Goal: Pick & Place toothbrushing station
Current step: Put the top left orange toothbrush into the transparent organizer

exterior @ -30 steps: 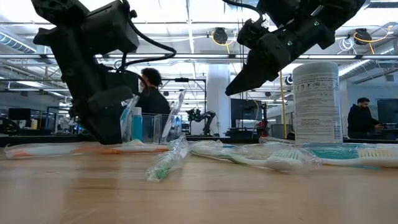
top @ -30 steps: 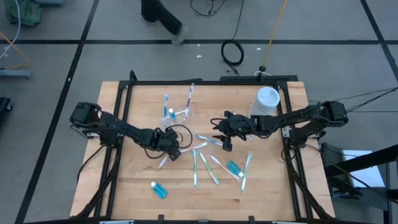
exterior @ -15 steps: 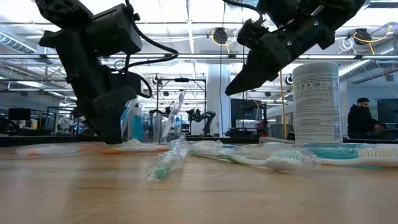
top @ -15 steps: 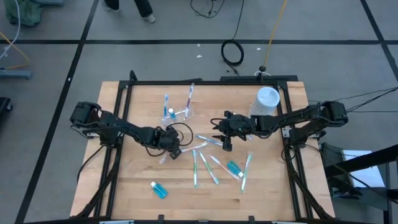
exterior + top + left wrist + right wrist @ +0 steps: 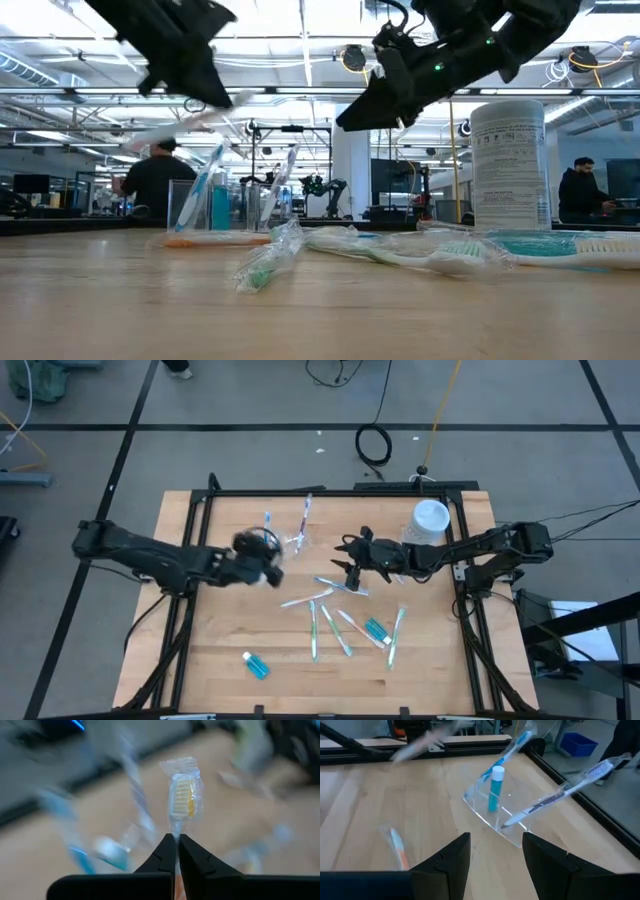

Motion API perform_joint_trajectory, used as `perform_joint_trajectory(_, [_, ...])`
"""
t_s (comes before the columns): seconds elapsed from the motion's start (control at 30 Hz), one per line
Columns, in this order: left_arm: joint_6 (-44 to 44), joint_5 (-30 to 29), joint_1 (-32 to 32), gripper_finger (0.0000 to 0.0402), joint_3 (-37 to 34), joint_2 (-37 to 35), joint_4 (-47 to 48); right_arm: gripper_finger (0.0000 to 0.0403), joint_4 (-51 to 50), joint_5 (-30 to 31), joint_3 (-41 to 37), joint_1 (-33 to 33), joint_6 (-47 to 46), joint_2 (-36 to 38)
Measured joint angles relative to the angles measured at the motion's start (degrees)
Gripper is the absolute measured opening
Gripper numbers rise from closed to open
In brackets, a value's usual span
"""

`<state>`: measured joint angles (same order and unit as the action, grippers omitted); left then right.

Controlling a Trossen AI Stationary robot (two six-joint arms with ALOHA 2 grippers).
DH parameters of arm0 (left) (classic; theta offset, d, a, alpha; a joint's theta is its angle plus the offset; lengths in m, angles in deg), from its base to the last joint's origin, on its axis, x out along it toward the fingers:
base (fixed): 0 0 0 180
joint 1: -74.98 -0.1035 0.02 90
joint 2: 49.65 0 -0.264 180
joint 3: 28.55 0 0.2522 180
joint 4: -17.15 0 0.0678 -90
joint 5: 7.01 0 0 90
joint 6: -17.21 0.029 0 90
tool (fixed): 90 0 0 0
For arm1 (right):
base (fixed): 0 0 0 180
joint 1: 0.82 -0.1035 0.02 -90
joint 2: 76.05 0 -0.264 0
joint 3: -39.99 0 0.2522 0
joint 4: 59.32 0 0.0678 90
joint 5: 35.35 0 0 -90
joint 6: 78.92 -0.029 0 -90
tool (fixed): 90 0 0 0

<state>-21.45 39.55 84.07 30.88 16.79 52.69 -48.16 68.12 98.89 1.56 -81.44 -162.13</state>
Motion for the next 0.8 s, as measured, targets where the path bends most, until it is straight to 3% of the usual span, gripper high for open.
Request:
perform_joint_trajectory(0.17, [2.82,-19.12,0.04,0.0018,-0.54,-5.70,-3.23,0.0171,1.16,-0.04,0.12,0.61,0.16,-1.85])
perform_joint_trajectory(0.33, [2.22,-33.78,-0.51,0.0006,-3.13,-4.61,-7.84,0.0171,0.33,-0.08,-0.08,1.03,0.15,-1.85])
perform_joint_trajectory(0.6, [-9.14,-39.18,-5.95,0.0023,-10.63,2.42,-14.74,0.0171,0.59,-0.20,-0.08,1.01,0.15,-1.89])
perform_joint_trajectory(0.8, [-14.82,-44.69,-8.64,0.0008,-13.29,8.08,-17.65,0.0171,0.49,-0.22,-0.08,1.01,0.16,-1.93])
